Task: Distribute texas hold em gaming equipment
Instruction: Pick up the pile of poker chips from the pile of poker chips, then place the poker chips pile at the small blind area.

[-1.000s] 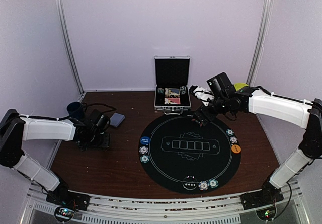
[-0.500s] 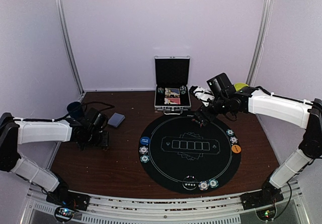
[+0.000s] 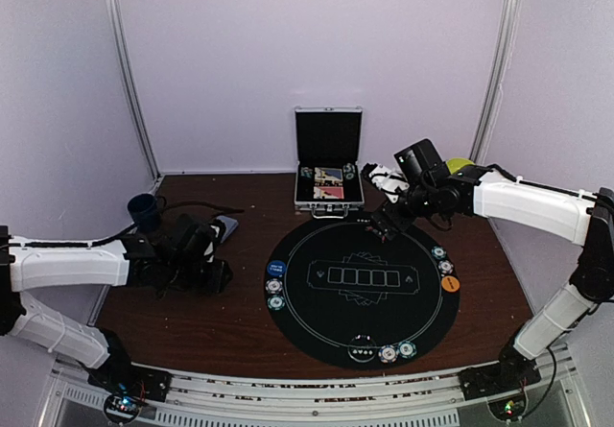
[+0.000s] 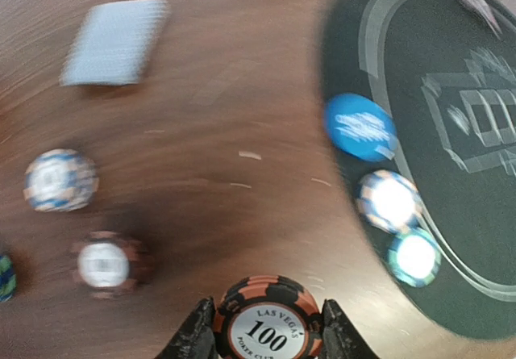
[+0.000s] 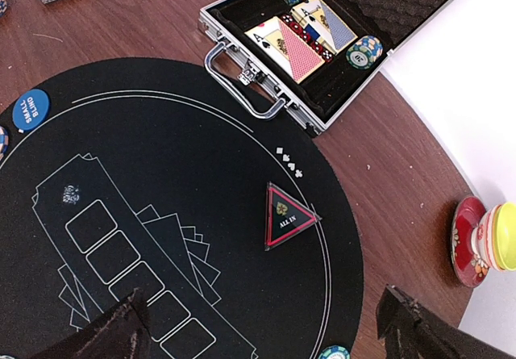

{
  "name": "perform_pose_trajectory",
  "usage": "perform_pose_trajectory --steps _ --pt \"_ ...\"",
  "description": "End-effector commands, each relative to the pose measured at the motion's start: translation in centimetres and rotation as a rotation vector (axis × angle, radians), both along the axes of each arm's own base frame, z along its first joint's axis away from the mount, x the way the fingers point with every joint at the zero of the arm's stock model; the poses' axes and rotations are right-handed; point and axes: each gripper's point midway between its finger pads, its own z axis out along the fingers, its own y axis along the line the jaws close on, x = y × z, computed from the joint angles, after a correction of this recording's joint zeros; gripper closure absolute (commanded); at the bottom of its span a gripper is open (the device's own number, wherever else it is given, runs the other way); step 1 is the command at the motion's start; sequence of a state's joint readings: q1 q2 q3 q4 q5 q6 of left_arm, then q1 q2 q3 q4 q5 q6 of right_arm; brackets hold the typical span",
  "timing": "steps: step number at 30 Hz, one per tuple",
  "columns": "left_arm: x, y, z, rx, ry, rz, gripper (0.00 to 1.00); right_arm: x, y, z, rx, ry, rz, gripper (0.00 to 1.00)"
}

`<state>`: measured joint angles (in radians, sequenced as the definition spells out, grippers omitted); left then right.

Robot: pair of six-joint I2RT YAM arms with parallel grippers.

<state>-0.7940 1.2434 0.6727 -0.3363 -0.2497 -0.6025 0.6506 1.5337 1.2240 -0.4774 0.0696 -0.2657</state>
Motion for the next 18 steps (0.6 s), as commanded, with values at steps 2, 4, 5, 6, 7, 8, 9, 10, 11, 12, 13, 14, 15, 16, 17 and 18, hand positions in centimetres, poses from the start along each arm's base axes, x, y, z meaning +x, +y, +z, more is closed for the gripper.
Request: perform_pose_trajectory --steps 2,4,5,6,7,8,9,10,11,12,13,14,15,16,17,18 --pt "-2.2 -6.8 0.8 0.034 0.007 -0.254 1.00 0.1 -0.1 0.3 -0.011 -0.024 -0.004 0.00" --pt "-3.4 -8.6 0.2 0.086 0.037 -0.332 1.00 0.1 -0.1 0.3 -0.011 -0.023 -0.005 0.00" --pt "-3.9 -9.4 0.0 0.104 0.052 -0.368 1.00 0.1 -0.2 0.3 -0.012 -0.024 -0.006 0.00" --pt "-4.3 -10.1 -0.3 0.117 0.067 -0.401 1.00 0.1 -0.2 0.3 -0.012 -0.025 -0.006 0.00" --pt "-4.5 -11.0 -0.2 0.119 0.077 -0.431 1.00 0.1 -0.2 0.3 -0.013 -0.026 -0.005 0.00" --pt "-4.9 -11.8 -0.5 0.121 0.089 -0.461 1.00 0.1 -0.2 0.4 -0.012 -0.027 -0.006 0.00" --pt "-5.4 -12.5 -0.5 0.116 0.094 -0.493 1.00 0.1 -0.2 0.4 -0.013 -0.028 -0.007 0.00" --pt "-5.9 -13.2 -0.5 0.112 0.100 -0.527 1.00 0.1 -0.2 0.4 -0.012 -0.029 -0.006 0.00" --pt "-6.4 -13.9 -0.4 0.104 0.106 -0.562 1.00 0.1 -0.2 0.4 -0.013 -0.030 -0.007 0.00" --pt "-6.8 -14.3 -0.4 0.103 0.111 -0.585 1.00 0.1 -0.2 0.4 -0.014 -0.030 -0.007 0.00" --pt "-7.1 -14.7 -0.3 0.099 0.110 -0.598 1.00 0.1 -0.3 0.3 -0.016 -0.030 -0.009 0.00" --pt "-7.4 -15.0 -0.3 0.092 0.107 -0.608 1.00 0.2 -0.3 0.4 -0.015 -0.030 -0.009 0.00" --pt "-7.5 -15.2 -0.3 0.086 0.102 -0.610 1.00 0.1 -0.2 0.4 -0.015 -0.030 -0.008 0.00" --pt "-7.7 -15.4 -0.2 0.078 0.094 -0.610 1.00 0.1 -0.2 0.3 -0.015 -0.029 -0.007 0.00" --pt "-7.7 -15.7 -0.2 0.059 0.081 -0.604 1.00 0.1 -0.2 0.4 -0.015 -0.029 -0.006 0.00" --pt "-7.6 -15.6 -0.5 0.054 0.080 -0.579 1.00 0.1 -0.2 0.4 -0.014 -0.030 -0.007 0.00"
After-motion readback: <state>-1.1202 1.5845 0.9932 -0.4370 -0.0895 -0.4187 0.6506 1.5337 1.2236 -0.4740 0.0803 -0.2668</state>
